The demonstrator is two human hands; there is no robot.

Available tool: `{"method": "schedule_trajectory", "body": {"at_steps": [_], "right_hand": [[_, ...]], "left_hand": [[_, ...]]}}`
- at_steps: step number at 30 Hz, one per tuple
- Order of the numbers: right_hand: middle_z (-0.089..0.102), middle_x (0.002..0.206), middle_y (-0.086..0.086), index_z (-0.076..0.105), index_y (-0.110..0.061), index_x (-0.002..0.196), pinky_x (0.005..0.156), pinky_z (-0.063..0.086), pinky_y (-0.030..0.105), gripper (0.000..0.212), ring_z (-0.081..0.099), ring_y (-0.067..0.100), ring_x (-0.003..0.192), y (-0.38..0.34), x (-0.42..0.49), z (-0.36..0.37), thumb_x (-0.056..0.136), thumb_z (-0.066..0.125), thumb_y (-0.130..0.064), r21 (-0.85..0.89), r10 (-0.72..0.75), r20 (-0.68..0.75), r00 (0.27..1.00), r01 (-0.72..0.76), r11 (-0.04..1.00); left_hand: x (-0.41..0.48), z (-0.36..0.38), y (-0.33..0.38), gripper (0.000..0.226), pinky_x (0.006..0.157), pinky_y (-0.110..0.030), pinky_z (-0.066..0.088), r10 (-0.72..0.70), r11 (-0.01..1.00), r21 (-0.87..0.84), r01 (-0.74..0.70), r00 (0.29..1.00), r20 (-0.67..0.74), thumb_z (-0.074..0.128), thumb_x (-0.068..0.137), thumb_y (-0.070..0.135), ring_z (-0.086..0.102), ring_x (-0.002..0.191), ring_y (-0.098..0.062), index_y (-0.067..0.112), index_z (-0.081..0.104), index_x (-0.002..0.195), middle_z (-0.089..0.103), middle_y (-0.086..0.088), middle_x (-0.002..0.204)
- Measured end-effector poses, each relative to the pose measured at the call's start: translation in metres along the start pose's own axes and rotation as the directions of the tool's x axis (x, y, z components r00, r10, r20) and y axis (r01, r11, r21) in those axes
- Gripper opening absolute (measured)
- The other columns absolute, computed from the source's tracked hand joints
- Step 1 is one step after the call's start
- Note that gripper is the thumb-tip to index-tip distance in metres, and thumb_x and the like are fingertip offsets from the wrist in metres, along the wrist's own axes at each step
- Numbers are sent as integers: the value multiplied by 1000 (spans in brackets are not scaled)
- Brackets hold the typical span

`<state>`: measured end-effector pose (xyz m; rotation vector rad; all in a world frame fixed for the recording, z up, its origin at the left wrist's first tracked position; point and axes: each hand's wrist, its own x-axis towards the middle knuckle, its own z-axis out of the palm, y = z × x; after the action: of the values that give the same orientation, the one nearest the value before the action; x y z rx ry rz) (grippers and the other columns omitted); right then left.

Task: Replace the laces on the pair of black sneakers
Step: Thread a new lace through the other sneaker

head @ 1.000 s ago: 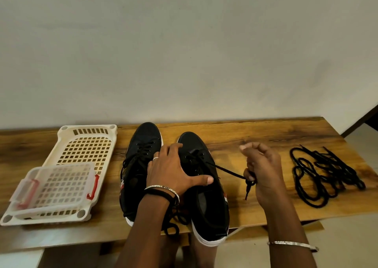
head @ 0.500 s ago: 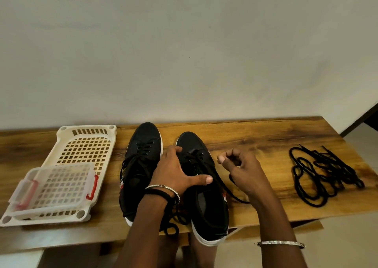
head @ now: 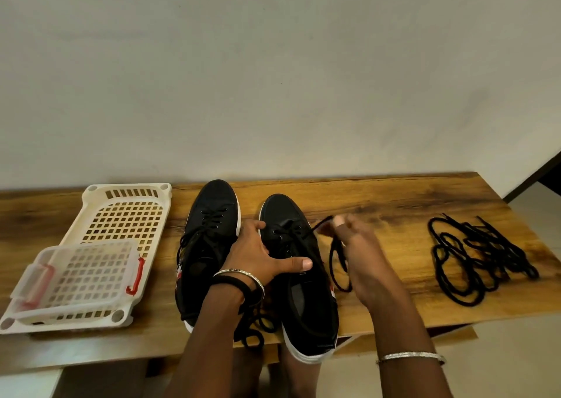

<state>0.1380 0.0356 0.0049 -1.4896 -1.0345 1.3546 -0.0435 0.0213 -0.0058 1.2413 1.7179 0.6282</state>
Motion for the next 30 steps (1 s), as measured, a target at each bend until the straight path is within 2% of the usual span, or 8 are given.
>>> {"method": "schedule_trajectory", "body": {"at_steps": [3,7,10,12,17,21,26,30], "right_hand": [[73,90,11,61,-10,88,79,52,35,30,73,27,92,-11,-3,-11,108,39,-16,554,71,31,997,-77,829],[45,60,1,49,-12,91,76,51,37,20,50,16,54,-2,3,-14,108,41,-16,632,153,-27,988,-102,768],[35,55,-6,57,-11,93,66,45,30,19,33,11,49,2,9,-11,107,47,-19,386,113,-136,984,-53,921],[51,58,-9,67,-13,91,69,48,30,18,49,12,59,5,8,-8,102,59,-25,111,9,-150,989,8,994],[70,73,-4,75,-27,83,68,53,31,6,67,18,75,14,4,3,88,76,-29,-463,-158,70,985,172,869],[64,73,-13,77,-25,88,62,42,20,5,61,4,72,13,6,6,89,75,-28,-575,-210,87,974,221,788],[60,98,-11,66,-30,86,86,44,37,9,55,9,90,12,5,13,95,65,-33,-767,-247,95,964,229,600],[58,93,-10,55,-29,75,91,31,40,25,51,11,89,9,4,14,99,55,-33,-674,-145,17,989,118,730]], "left_hand": [[-1,0,1,118,71,-23,44,-19,1000,1,19,1000,14,90,46,58,56,95,-12,26,30,143,53,3,102],[-1,1,1,109,65,-22,43,-36,999,-10,36,999,7,92,48,55,58,88,-11,25,34,135,57,0,99],[-2,1,2,108,67,-24,45,-58,998,-31,59,998,25,90,37,61,59,83,-13,22,38,124,59,-2,95],[-3,-1,3,101,67,-26,47,-75,996,-48,77,997,37,87,34,65,60,80,-13,20,46,115,61,-2,92],[0,-1,2,27,68,-26,49,-36,998,-52,35,999,-26,77,81,44,60,69,-12,19,67,81,65,0,75],[3,2,-1,18,67,-24,47,-37,999,-21,36,999,-36,77,84,30,62,68,-12,22,67,71,66,1,69],[6,3,-3,15,67,-24,46,-37,998,-46,34,998,-59,74,87,24,59,67,-11,19,67,75,63,4,68],[9,3,-5,8,78,-36,55,-38,990,-137,30,998,-58,67,91,19,62,66,-14,15,66,85,69,-2,74]]}}
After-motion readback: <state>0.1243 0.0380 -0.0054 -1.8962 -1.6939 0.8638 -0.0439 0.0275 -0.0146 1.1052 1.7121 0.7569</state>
